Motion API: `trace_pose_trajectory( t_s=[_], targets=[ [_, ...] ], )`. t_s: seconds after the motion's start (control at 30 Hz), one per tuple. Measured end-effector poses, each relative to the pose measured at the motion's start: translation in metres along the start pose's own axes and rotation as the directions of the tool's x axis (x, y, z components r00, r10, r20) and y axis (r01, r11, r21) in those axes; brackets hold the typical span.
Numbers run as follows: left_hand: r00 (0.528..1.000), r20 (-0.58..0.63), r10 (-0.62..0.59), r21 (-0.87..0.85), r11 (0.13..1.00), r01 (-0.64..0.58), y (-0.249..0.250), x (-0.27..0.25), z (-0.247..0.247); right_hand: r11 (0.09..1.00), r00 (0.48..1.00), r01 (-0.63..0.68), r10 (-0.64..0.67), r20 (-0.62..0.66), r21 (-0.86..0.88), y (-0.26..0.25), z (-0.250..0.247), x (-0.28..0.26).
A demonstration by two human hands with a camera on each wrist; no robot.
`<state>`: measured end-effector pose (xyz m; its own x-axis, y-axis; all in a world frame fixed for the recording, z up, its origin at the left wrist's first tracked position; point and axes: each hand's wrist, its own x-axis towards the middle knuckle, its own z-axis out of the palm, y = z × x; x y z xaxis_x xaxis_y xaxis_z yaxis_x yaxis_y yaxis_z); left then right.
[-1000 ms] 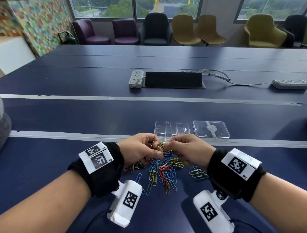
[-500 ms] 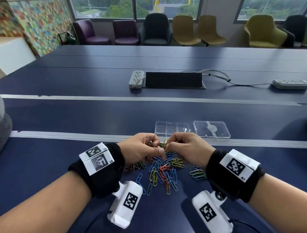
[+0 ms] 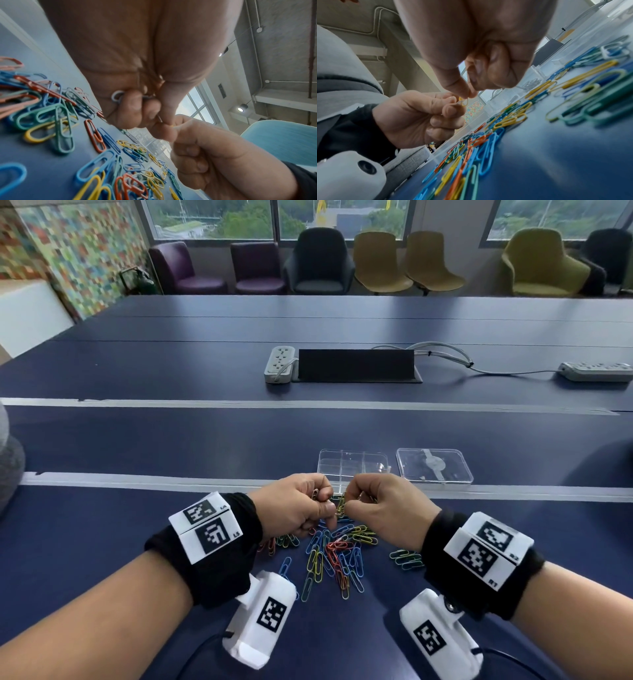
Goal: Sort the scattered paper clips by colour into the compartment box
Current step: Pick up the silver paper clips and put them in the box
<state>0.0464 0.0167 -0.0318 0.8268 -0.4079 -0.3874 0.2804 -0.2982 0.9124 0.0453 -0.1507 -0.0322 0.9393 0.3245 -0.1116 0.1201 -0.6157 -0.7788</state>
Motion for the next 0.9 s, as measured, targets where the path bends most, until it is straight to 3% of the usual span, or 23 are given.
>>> trace_pose_trajectory(
  t_s=[0.2, 0.33, 0.53, 0.63, 0.77, 0.9],
  targets=[
    [1.0, -0.016, 0.001, -0.048, 0.999, -0.002, -0.001, -0.001, 0.001, 1.0, 1.0, -0.012, 0.013, 0.013, -0.022, -0.003, 0.002, -0.003],
    [1.0, -0.005, 0.014, 0.022, 1.0, -0.014, 0.002, -0.002, 0.002, 0.995, 0.996, -0.062, 0.058, 0.064, 0.074, -0.007, -0.001, -0.002],
    [0.999, -0.029, 0.031, 0.058, 0.998, -0.03, 0.006, -0.004, 0.004, 0.996, 0.996, -0.061, 0.065, -0.068, 0.059, -0.005, -0.007, 0.001],
    [0.994, -0.066, 0.082, 0.202, 0.977, -0.067, 0.004, -0.004, 0.005, 0.998, 0.994, -0.062, 0.063, -0.088, 0.006, -0.004, -0.006, -0.001],
    [0.972, -0.133, 0.194, 0.447, 0.887, -0.116, 0.003, -0.005, 0.012, 0.996, 0.993, -0.09, 0.087, -0.082, -0.028, -0.003, -0.003, -0.001],
    [0.954, -0.166, 0.25, 0.554, 0.824, -0.119, 0.006, -0.009, 0.017, 0.992, 0.992, -0.118, 0.116, -0.048, -0.047, -0.006, -0.002, -0.001]
  ],
)
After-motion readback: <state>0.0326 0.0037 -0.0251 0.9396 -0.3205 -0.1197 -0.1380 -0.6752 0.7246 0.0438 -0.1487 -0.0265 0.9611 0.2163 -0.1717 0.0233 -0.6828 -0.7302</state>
